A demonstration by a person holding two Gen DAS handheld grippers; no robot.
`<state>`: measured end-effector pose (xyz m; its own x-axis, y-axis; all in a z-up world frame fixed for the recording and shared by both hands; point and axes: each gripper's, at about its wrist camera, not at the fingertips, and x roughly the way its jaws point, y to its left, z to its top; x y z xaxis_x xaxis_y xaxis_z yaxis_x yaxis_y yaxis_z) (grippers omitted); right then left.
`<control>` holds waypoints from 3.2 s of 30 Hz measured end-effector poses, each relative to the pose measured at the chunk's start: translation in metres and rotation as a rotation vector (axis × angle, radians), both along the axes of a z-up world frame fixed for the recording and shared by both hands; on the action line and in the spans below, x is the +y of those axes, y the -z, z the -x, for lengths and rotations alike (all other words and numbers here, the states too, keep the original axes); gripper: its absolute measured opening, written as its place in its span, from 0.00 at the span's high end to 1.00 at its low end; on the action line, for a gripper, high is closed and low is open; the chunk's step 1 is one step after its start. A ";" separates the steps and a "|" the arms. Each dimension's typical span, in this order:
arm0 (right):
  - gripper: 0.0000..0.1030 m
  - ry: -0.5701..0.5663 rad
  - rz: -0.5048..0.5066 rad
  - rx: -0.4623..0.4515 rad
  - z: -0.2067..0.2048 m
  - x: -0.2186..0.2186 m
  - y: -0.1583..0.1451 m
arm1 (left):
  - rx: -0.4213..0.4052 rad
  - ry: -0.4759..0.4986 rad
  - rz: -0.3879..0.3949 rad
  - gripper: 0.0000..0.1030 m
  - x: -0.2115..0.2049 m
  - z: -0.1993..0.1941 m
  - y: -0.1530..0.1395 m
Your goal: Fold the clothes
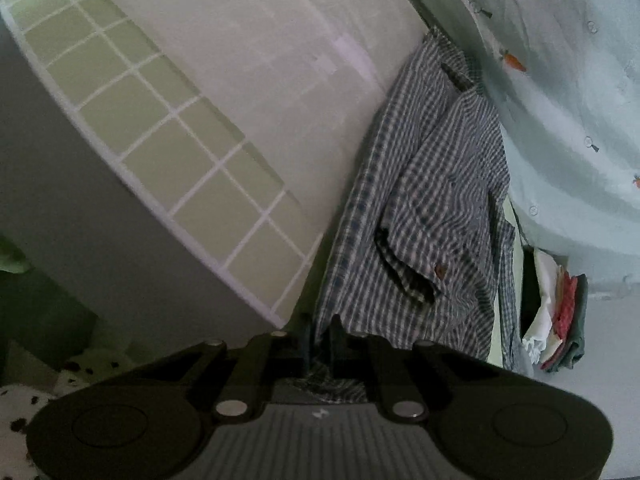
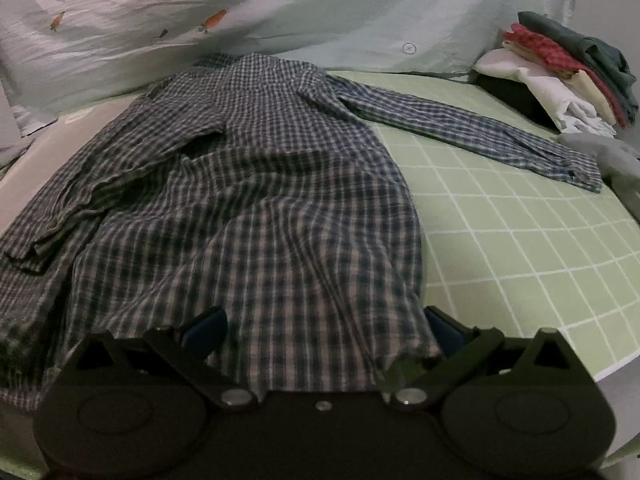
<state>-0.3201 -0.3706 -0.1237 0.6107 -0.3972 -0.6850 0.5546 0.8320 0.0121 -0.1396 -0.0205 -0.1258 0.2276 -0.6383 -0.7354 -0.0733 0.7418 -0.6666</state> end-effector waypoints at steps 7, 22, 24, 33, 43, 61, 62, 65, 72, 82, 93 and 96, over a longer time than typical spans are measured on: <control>0.00 0.002 -0.004 0.000 -0.002 -0.002 -0.001 | -0.041 0.038 -0.085 0.86 -0.003 0.012 -0.009; 0.00 0.029 -0.090 0.056 0.005 -0.010 -0.010 | -0.176 0.168 -0.220 0.57 -0.013 0.000 -0.031; 0.00 0.035 -0.085 0.063 0.004 -0.010 -0.009 | -0.169 0.181 -0.235 0.57 -0.020 -0.005 -0.027; 0.00 0.061 -0.077 0.069 0.005 -0.009 -0.008 | -0.090 0.180 -0.187 0.91 -0.015 -0.008 -0.010; 0.00 0.079 -0.066 0.070 0.005 -0.005 -0.006 | -0.076 0.156 -0.138 0.91 0.004 0.003 -0.021; 0.00 0.073 -0.095 0.061 0.008 -0.007 -0.010 | -0.153 0.216 -0.241 0.84 -0.013 0.011 -0.046; 0.00 0.073 -0.101 0.055 0.009 -0.007 -0.011 | -0.163 0.225 -0.257 0.81 -0.017 0.011 -0.048; 0.00 0.075 -0.115 0.031 0.011 -0.009 -0.014 | -0.188 0.246 -0.280 0.80 -0.026 0.013 -0.050; 0.00 0.093 -0.094 -0.005 0.009 -0.020 -0.025 | -0.215 0.288 -0.308 0.76 -0.048 0.001 -0.049; 0.00 0.229 -0.081 -0.041 -0.006 -0.050 -0.035 | -0.257 0.365 -0.339 0.64 -0.086 -0.070 -0.051; 0.00 0.307 -0.122 -0.052 -0.027 -0.068 -0.030 | -0.262 0.380 -0.421 0.44 -0.130 -0.133 -0.038; 0.00 0.322 -0.159 -0.056 -0.025 -0.080 -0.032 | -0.274 0.381 -0.459 0.37 -0.137 -0.136 -0.037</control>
<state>-0.2950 -0.4508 -0.0920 0.5097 -0.4665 -0.7229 0.7829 0.5998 0.1649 -0.0037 -0.1580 -0.0893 0.2652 -0.3462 -0.8999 0.3785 0.8958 -0.2330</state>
